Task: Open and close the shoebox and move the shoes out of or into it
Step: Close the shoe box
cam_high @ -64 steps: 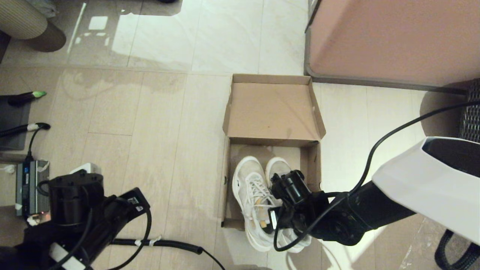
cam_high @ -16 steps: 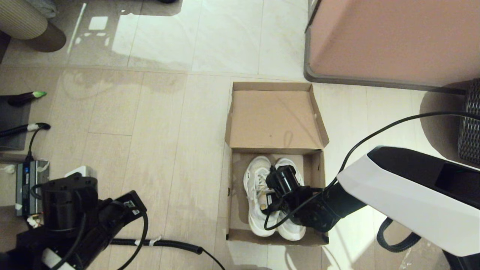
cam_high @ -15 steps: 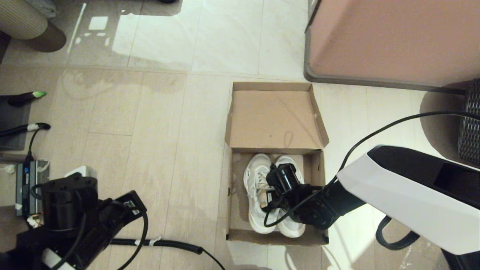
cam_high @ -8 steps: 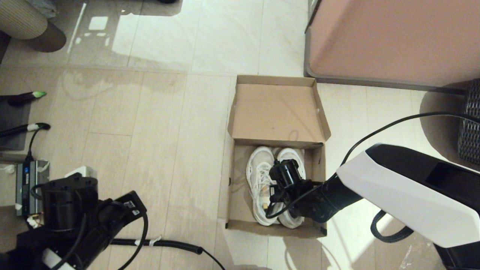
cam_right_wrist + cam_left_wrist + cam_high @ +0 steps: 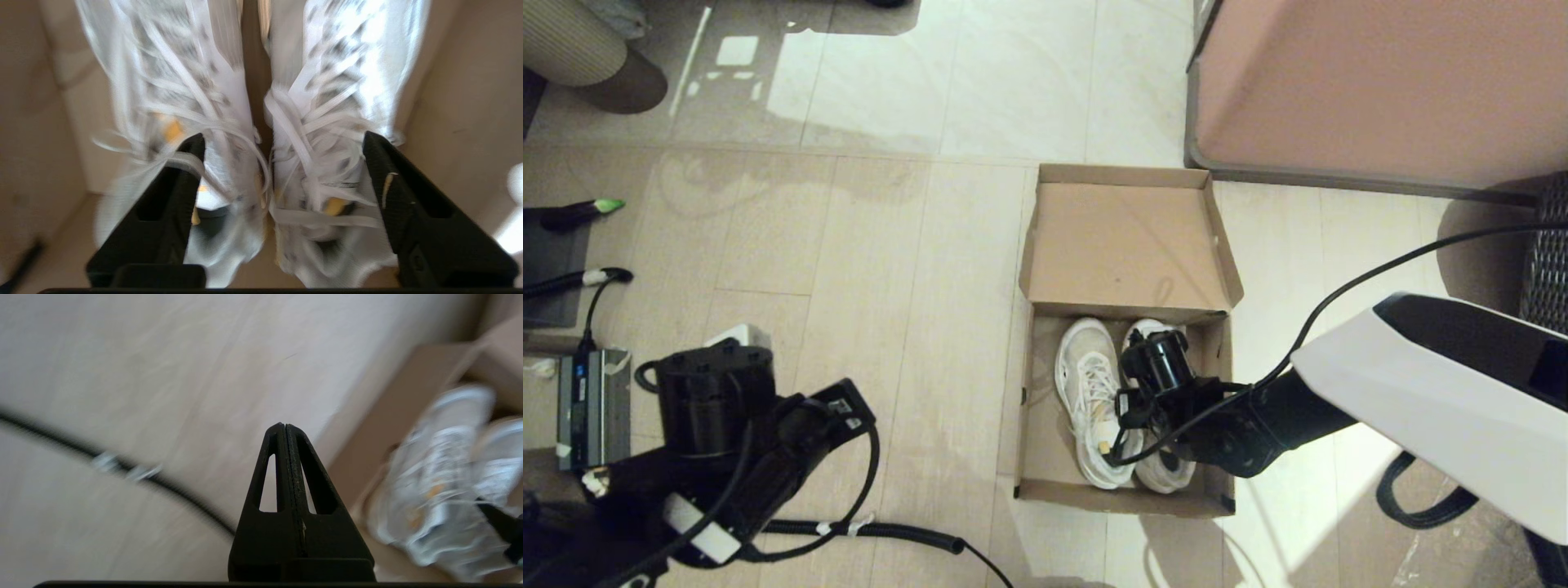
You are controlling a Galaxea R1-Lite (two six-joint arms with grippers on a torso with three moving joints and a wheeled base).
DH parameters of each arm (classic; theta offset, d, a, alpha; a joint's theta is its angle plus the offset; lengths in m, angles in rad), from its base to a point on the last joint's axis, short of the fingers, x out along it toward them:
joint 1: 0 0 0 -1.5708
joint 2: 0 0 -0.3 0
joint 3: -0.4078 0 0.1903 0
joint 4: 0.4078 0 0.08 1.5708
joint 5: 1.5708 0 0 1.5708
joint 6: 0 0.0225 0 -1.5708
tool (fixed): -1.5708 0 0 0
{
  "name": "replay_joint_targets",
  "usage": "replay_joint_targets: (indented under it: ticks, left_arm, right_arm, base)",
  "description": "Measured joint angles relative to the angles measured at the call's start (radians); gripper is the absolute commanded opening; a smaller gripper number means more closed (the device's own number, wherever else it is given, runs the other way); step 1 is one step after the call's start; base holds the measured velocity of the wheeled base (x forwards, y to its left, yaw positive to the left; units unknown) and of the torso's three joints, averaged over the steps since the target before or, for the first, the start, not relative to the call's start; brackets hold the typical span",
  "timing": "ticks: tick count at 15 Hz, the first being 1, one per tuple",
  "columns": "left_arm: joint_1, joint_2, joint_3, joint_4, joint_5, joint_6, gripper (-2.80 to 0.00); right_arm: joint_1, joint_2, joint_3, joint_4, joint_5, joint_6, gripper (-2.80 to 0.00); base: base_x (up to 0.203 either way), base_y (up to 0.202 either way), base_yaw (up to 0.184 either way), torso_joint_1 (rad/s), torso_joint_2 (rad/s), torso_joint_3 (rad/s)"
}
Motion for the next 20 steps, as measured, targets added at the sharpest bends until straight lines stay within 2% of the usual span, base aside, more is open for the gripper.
replay_joint_targets:
  ticks: [1, 5, 8, 10, 13, 17, 19, 20]
  left_arm:
    - [-0.013, 0.031, -0.051, 0.001, 0.0, 0.0, -2.8]
    - [-0.046, 0.2, -0.261, -0.021, 0.006, -0.014, -2.8]
    - [-0.051, 0.331, -0.415, -0.039, 0.034, -0.026, -2.8]
    - [-0.059, 0.39, -0.461, -0.039, 0.037, -0.027, -2.8]
    - [-0.072, 0.437, -0.475, -0.039, 0.039, -0.027, -2.8]
    - [-0.075, 0.451, -0.475, -0.039, 0.04, -0.03, -2.8]
    - [-0.075, 0.451, -0.474, -0.04, 0.04, -0.03, -2.8]
    - [-0.075, 0.451, -0.472, -0.04, 0.041, -0.03, -2.8]
  right_arm:
    - [-0.021, -0.037, 0.011, 0.008, 0.003, 0.002, -2.8]
    - [-0.19, -0.148, 0.028, 0.038, 0.017, 0.002, -2.8]
    - [-0.357, -0.173, 0.017, 0.049, 0.069, 0.0, -2.8]
    - [-0.42, -0.182, 0.001, 0.07, 0.108, 0.001, -2.8]
    - [-0.428, -0.188, -0.002, 0.072, 0.114, 0.002, -2.8]
    - [-0.384, -0.205, -0.001, 0.088, 0.116, 0.0, -2.8]
    - [-0.354, -0.243, 0.007, 0.151, 0.145, 0.002, -2.8]
    - [-0.338, -0.27, 0.01, 0.196, 0.171, 0.006, -0.21]
  base:
    - [0.0, 0.0, 0.0, 0.0, 0.0, 0.0]
    - [0.0, 0.0, 0.0, 0.0, 0.0, 0.0]
    - [0.0, 0.0, 0.0, 0.0, 0.0, 0.0]
    - [0.0, 0.0, 0.0, 0.0, 0.0, 0.0]
    - [0.0, 0.0, 0.0, 0.0, 0.0, 0.0]
    - [0.0, 0.0, 0.0, 0.0, 0.0, 0.0]
    - [0.0, 0.0, 0.0, 0.0, 0.0, 0.0]
    - [0.0, 0.0, 0.0, 0.0, 0.0, 0.0]
